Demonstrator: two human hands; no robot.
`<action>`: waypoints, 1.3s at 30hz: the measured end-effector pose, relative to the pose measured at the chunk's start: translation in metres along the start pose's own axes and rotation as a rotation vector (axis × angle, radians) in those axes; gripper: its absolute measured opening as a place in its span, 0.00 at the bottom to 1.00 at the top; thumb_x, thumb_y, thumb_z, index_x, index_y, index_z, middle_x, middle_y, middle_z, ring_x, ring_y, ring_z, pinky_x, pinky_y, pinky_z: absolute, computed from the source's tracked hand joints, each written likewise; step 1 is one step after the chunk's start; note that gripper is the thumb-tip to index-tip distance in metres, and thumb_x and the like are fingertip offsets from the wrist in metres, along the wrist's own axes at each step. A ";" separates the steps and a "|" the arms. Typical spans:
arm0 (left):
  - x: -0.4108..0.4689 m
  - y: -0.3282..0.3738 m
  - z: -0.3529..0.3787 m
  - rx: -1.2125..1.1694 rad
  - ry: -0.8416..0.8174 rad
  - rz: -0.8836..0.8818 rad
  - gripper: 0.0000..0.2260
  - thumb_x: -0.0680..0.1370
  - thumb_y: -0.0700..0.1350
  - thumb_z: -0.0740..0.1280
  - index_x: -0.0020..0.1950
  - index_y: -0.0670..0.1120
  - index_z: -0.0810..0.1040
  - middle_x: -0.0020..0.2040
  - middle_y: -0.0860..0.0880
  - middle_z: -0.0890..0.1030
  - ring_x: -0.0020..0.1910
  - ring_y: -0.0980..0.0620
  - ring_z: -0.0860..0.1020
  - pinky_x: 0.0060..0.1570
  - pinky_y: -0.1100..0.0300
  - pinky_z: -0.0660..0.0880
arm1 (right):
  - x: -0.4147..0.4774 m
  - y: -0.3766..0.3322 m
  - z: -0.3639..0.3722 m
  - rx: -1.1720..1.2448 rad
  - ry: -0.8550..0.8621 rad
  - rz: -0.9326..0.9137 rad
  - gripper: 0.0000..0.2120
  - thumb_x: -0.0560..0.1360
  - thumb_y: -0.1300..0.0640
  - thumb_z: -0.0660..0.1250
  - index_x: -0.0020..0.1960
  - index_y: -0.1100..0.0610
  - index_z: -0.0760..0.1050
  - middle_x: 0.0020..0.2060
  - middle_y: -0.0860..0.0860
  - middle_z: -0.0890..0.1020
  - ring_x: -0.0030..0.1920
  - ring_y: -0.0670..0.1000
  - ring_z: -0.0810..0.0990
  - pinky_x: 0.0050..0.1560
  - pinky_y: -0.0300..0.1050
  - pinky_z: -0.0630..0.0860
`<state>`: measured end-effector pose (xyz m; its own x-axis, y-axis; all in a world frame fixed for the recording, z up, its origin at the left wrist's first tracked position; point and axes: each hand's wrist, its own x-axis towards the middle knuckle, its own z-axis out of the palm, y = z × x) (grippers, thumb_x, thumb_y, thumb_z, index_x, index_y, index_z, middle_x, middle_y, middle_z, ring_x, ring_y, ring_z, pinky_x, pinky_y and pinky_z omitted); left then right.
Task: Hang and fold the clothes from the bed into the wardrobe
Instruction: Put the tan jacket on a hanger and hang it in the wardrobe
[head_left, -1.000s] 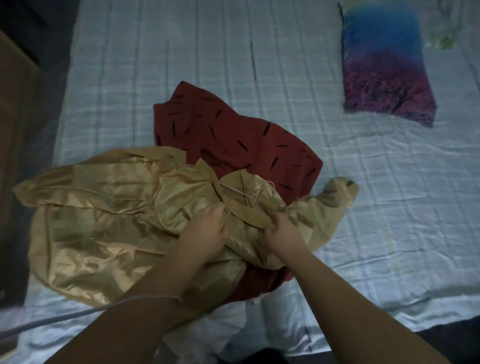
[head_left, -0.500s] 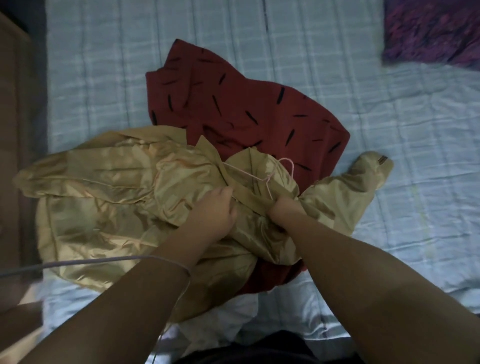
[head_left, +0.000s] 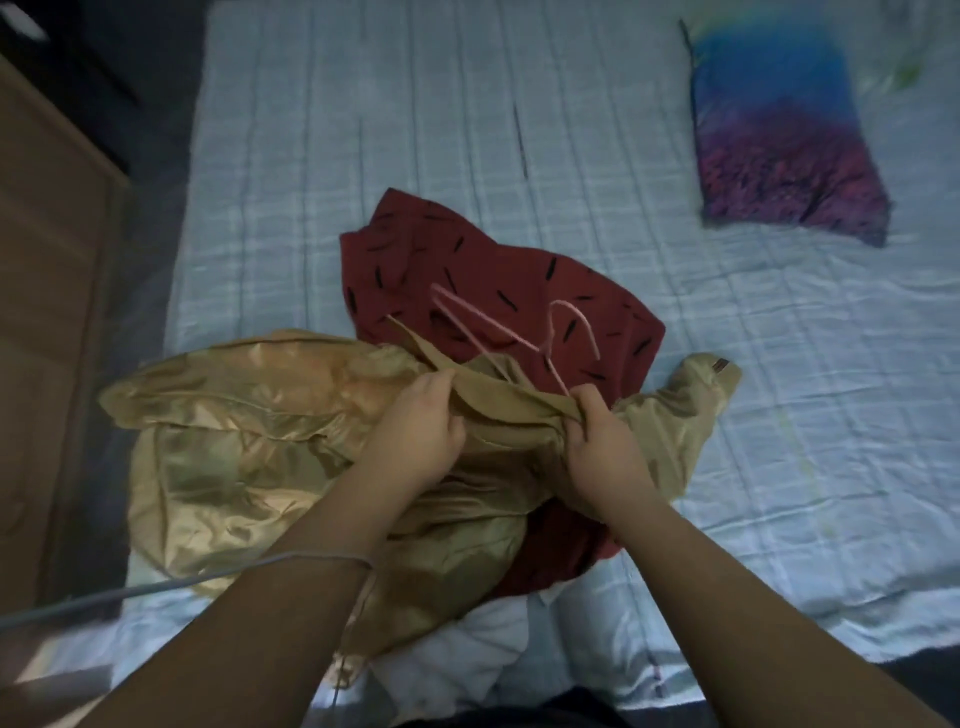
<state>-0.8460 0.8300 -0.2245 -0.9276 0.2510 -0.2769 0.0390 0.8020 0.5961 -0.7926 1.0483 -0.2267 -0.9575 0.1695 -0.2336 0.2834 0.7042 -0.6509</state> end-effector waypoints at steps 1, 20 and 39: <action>-0.008 0.000 -0.006 -0.020 0.018 0.002 0.26 0.78 0.43 0.66 0.76 0.46 0.64 0.70 0.46 0.71 0.69 0.47 0.70 0.67 0.58 0.66 | -0.010 -0.007 -0.008 -0.016 -0.022 -0.006 0.05 0.80 0.56 0.59 0.52 0.46 0.67 0.32 0.48 0.77 0.33 0.46 0.75 0.33 0.46 0.67; -0.109 -0.004 -0.012 0.062 -0.335 0.200 0.28 0.76 0.49 0.68 0.75 0.59 0.65 0.74 0.53 0.67 0.71 0.48 0.69 0.69 0.50 0.68 | -0.154 -0.044 -0.069 0.015 0.191 0.003 0.05 0.79 0.55 0.64 0.50 0.44 0.72 0.42 0.44 0.79 0.41 0.44 0.76 0.42 0.45 0.68; -0.212 -0.060 -0.063 0.168 0.481 -0.096 0.09 0.73 0.46 0.67 0.52 0.48 0.74 0.52 0.48 0.72 0.54 0.43 0.71 0.47 0.46 0.73 | -0.182 -0.100 -0.041 -0.407 -0.066 -0.270 0.04 0.81 0.44 0.57 0.52 0.40 0.71 0.38 0.41 0.77 0.38 0.40 0.74 0.37 0.45 0.70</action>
<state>-0.6751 0.6942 -0.1540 -0.9943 -0.0738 0.0770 -0.0319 0.8948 0.4452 -0.6489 0.9752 -0.0890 -0.9846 -0.0905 -0.1494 -0.0307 0.9316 -0.3622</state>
